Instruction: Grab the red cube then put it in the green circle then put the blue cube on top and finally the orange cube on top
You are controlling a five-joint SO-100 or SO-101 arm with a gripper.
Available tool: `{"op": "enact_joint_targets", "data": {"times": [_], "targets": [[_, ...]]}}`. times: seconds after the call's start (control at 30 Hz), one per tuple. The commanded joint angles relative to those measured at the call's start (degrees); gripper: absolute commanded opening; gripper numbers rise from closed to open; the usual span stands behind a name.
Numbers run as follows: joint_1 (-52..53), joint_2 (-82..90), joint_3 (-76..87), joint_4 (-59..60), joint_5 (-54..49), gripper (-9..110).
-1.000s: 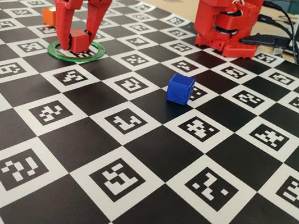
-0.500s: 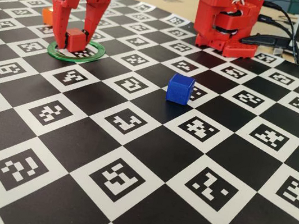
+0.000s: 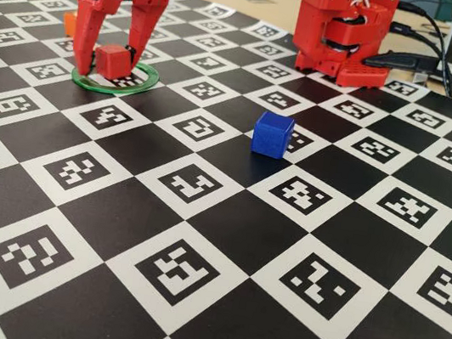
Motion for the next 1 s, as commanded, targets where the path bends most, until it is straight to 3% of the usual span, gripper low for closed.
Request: {"op": "enact_joint_targets", "data": {"times": [0.0,0.57,0.8,0.97], "targets": [[0.4,4.1,-0.4,0.0,-0.3,34],[1.2,11.0,-9.3,11.9,2.5,42],[0.3,19.2,-14.6,24.0,4.4,43],[-4.6,25.4,-16.0,32.8,11.7,43]]}}
